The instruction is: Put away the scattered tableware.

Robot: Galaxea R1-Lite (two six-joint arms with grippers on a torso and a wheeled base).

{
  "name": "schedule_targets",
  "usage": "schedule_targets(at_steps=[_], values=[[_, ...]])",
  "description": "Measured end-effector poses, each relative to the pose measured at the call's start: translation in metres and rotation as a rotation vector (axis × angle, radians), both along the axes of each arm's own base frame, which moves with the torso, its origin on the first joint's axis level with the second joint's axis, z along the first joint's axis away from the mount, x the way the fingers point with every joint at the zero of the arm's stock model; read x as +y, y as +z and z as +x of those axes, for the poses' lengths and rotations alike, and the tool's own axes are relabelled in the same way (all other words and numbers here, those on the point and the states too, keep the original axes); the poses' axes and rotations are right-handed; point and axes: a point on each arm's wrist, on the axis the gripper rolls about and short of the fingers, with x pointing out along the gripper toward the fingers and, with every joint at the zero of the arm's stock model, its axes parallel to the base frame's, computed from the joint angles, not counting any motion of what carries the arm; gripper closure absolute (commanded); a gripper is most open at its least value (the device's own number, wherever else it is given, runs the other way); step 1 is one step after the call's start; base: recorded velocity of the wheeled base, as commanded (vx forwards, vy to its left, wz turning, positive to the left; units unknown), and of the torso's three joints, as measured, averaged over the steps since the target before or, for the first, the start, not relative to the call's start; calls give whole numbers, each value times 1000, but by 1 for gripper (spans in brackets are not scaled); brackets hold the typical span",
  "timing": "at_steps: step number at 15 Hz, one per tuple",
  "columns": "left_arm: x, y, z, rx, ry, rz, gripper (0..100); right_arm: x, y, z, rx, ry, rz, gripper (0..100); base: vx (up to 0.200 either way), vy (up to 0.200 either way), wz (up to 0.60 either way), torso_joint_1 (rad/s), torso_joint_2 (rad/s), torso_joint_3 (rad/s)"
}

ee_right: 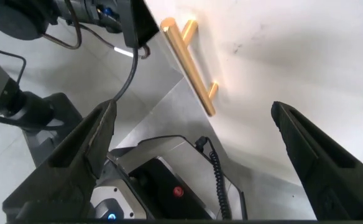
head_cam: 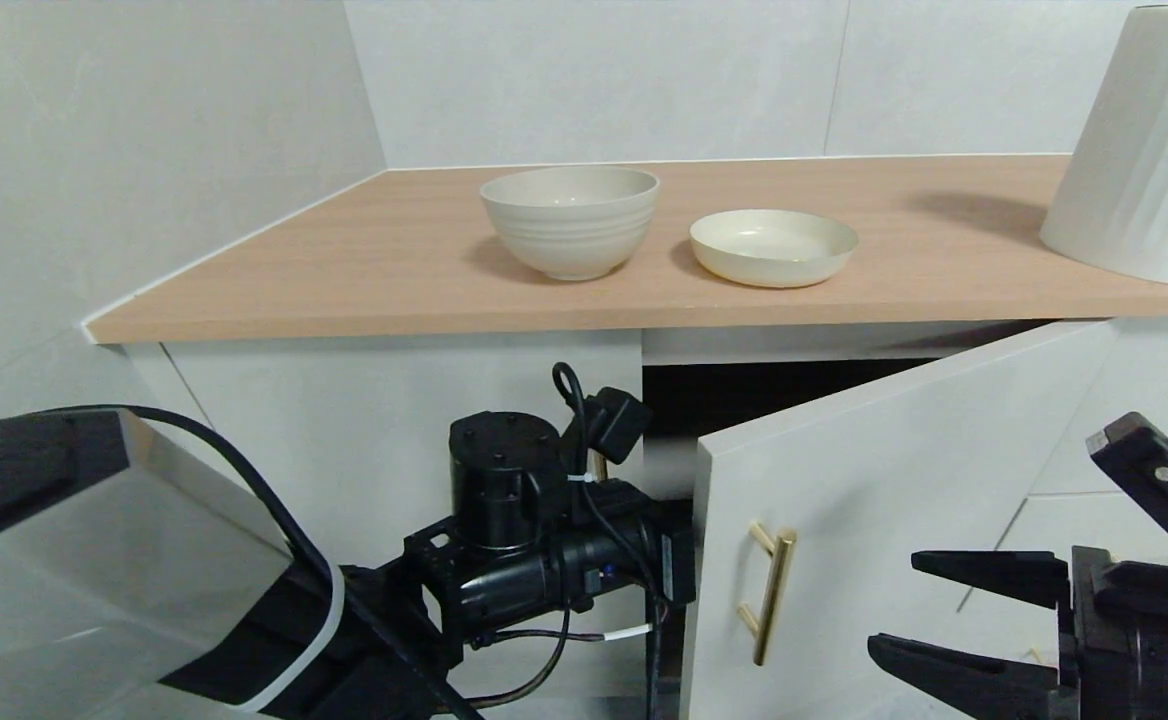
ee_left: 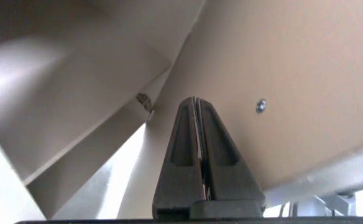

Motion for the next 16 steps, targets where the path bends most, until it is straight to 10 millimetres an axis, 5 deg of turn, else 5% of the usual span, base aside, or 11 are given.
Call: schedule_targets(at_steps=[5,16], values=[[-9,7,0,-2,-17,-2,100,-1,0,-2,-6,3,2,0,-200,0,0,-1,0,3],[-30,14,10,5,-34,11,100,1,3,-7,-19,32,10,0,0,0,0,0,0,0]])
